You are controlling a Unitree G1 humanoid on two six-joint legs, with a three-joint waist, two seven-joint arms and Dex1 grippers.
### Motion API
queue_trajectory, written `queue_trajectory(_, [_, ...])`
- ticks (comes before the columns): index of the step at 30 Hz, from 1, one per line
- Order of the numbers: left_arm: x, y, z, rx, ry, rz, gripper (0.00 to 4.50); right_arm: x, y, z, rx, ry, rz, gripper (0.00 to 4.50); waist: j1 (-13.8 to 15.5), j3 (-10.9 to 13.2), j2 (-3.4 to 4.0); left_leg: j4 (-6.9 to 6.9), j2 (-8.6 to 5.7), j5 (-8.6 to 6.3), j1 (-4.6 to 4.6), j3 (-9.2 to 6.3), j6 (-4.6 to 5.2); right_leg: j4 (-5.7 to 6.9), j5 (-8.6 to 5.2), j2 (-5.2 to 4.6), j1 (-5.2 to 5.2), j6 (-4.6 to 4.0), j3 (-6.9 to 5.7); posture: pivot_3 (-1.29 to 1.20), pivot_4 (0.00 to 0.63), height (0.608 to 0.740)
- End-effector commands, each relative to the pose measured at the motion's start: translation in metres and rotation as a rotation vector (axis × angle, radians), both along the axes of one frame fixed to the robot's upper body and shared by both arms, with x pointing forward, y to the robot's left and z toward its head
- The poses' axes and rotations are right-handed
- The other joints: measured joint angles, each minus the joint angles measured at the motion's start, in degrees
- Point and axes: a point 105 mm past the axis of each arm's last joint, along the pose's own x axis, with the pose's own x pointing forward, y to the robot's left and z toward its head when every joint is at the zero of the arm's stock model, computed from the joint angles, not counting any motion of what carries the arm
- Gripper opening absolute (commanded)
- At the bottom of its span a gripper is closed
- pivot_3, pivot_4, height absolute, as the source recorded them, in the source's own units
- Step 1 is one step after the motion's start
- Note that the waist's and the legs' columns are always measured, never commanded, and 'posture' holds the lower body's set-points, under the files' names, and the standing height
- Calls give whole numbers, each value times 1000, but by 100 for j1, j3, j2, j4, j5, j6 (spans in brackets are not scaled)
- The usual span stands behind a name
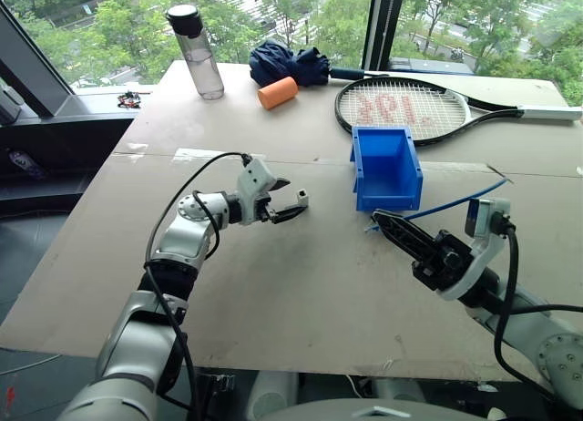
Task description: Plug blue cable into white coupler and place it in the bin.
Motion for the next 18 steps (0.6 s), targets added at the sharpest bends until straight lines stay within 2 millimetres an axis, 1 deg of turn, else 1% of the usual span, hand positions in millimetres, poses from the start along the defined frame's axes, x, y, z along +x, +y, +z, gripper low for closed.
queue_trajectory(1, [5, -2, -3, 40, -13, -45, 2745, -6, -2, 10, -2, -56, -22, 0, -9, 0, -1, 1, 0, 0, 0, 0, 0, 1, 0, 2, 0, 1, -2, 0, 150, 740])
queue_trajectory(4, [5, -2, -7, 57, -3, -82, 1387, -8, -4, 9, -13, -62, -39, 0, -14, 0, -1, 1, 1, 0, 0, 0, 0, 2, 0, 3, 0, 1, -2, 0, 150, 740])
queue_trajectory(5, [5, -2, -7, 60, 1, -96, 850, -8, -5, 10, -17, -69, -47, 0, -13, -1, -4, 1, 1, 0, -1, -1, 0, 2, 0, 3, 0, 1, -2, 0, 150, 740])
queue_trajectory(6, [3, -3, -7, 56, 7, -119, 485, -7, -6, 10, -22, -79, -56, 0, -13, -2, -5, 1, 1, 0, -1, -3, 0, 2, 0, 3, 0, 1, -4, 0, 150, 740])
queue_trajectory(7, [2, -3, -6, 53, 12, -134, 511, -7, -6, 10, -26, -86, -62, 0, -14, -2, -5, 3, 1, 0, -1, -3, 0, 3, 0, 3, 1, 2, -4, 0, 150, 740])
queue_trajectory(8, [-4, -9, -3, 37, 22, -200, 516, -5, -6, 9, -57, -102, -67, 0, -14, -3, -5, 4, 1, 0, 0, -2, 0, 3, 0, 3, 1, 2, -3, 0, 150, 740])
queue_trajectory(10, [-24, -27, 2, 30, 47, -366, 516, 0, -1, 2, -173, -156, -69, 0, -18, -2, -3, 7, 1, 0, -2, -2, 0, 5, 0, 3, 1, 2, -4, 0, 150, 740])
queue_trajectory(12, [-41, -40, 1, 42, 73, -478, 516, 7, 6, -5, -284, -210, -59, 0, -37, -2, -3, 12, 1, 0, -6, 0, 1, 5, 0, 3, 0, 1, -2, 0, 150, 740])
queue_trajectory(15, [-64, -54, -6, 95, 98, -598, 516, 18, 15, -11, -380, -276, -27, 0, -46, -3, -4, 14, 1, 0, -4, -5, 0, 5, -1, 5, 2, -1, -4, 0, 150, 740])
queue_trajectory(18, [-75, -63, -16, 158, 109, -649, 516, 28, 24, -34, -598, -364, 49, 0, -82, -3, -3, 15, 2, 0, -2, -3, 1, 6, 0, 8, 2, -1, -1, 0, 150, 740])
